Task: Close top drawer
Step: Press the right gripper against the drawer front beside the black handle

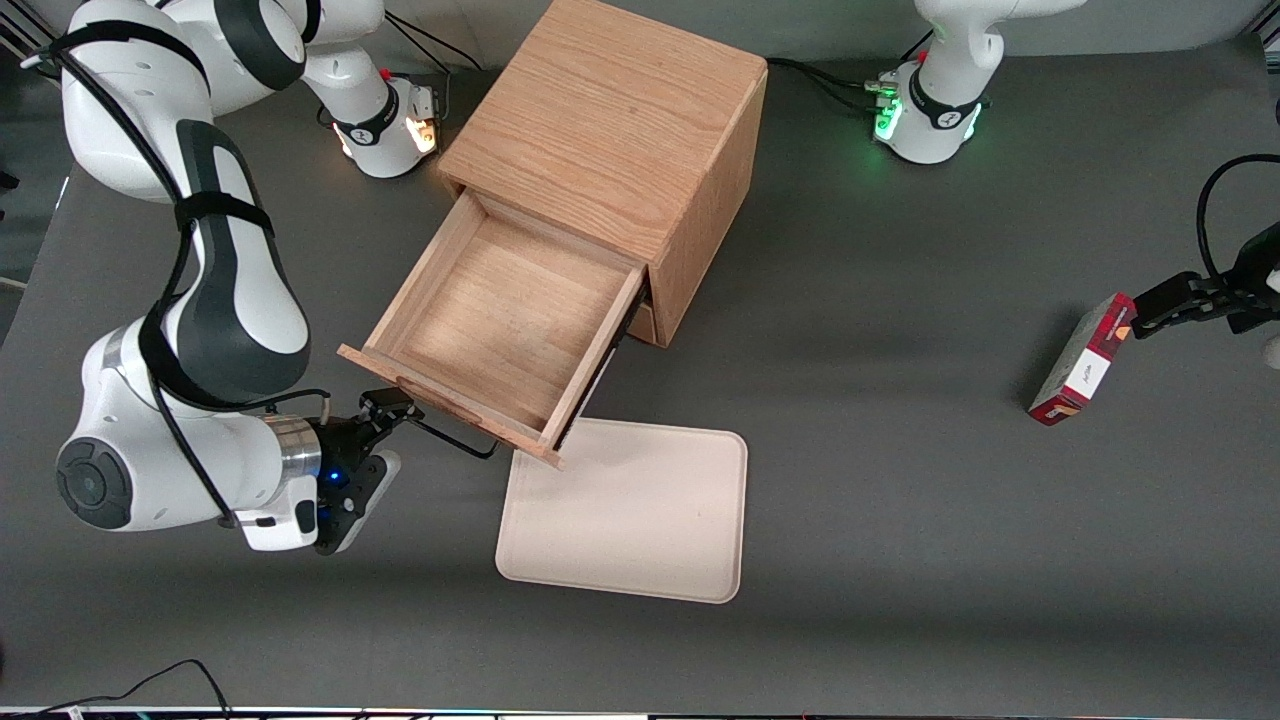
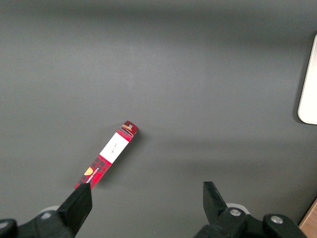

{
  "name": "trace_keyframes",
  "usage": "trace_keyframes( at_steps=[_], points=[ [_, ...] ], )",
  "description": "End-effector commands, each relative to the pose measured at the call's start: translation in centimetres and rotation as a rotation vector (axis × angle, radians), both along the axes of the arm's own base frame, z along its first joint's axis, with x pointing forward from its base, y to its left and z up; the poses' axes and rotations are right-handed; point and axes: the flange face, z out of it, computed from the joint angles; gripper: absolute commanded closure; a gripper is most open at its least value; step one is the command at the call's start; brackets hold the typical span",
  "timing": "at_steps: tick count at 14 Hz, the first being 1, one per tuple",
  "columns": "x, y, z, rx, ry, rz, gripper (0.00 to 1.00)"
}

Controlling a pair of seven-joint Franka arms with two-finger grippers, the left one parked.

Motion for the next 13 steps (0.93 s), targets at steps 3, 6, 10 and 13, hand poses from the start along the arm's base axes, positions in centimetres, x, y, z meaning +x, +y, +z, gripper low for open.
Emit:
trace_keyframes(
  at_steps=[3,6,10,13],
  points=[
    [-0.1,0.8,-1.7,0.016,0.016,-0.030,0.00],
    [-0.2,0.9,-2.6,0.055,0.030,-0.047,0.00],
    [-0.7,1.0,-4.0,0.049,0.030,-0.058,0.00],
    [-1.2,1.1,-4.0,0.047,0.033,-0.061,0.00]
  ],
)
